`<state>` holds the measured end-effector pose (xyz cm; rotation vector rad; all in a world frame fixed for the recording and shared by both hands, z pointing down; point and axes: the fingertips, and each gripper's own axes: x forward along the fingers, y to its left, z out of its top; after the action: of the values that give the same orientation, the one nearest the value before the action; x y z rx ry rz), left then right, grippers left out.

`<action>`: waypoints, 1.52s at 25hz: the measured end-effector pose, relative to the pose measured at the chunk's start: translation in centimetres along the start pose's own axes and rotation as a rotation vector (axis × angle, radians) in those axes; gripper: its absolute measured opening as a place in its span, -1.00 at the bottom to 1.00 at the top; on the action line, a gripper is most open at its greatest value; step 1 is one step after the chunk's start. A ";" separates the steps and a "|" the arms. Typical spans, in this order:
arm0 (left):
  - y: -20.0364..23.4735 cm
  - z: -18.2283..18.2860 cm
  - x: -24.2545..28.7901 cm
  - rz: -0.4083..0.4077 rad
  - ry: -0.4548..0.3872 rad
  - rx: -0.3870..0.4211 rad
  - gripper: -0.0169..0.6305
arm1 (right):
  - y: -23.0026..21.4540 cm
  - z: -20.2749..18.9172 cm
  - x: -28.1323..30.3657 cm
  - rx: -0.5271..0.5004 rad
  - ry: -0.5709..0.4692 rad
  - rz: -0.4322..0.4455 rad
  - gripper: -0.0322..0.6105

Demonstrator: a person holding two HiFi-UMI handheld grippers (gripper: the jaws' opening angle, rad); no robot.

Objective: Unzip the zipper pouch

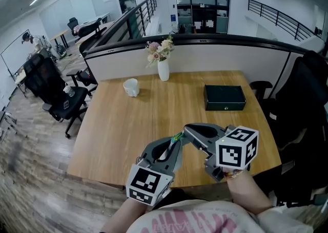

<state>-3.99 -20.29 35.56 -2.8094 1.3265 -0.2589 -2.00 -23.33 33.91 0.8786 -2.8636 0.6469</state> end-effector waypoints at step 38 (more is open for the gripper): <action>-0.9 1.5 -0.4 -0.008 -0.040 -0.042 -0.88 | -3.2 -0.1 -3.0 0.007 -0.025 -0.132 -0.89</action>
<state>-3.29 -19.44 34.12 -2.8387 1.3289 -0.1766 2.25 -24.11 34.65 1.0730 -2.7967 0.6365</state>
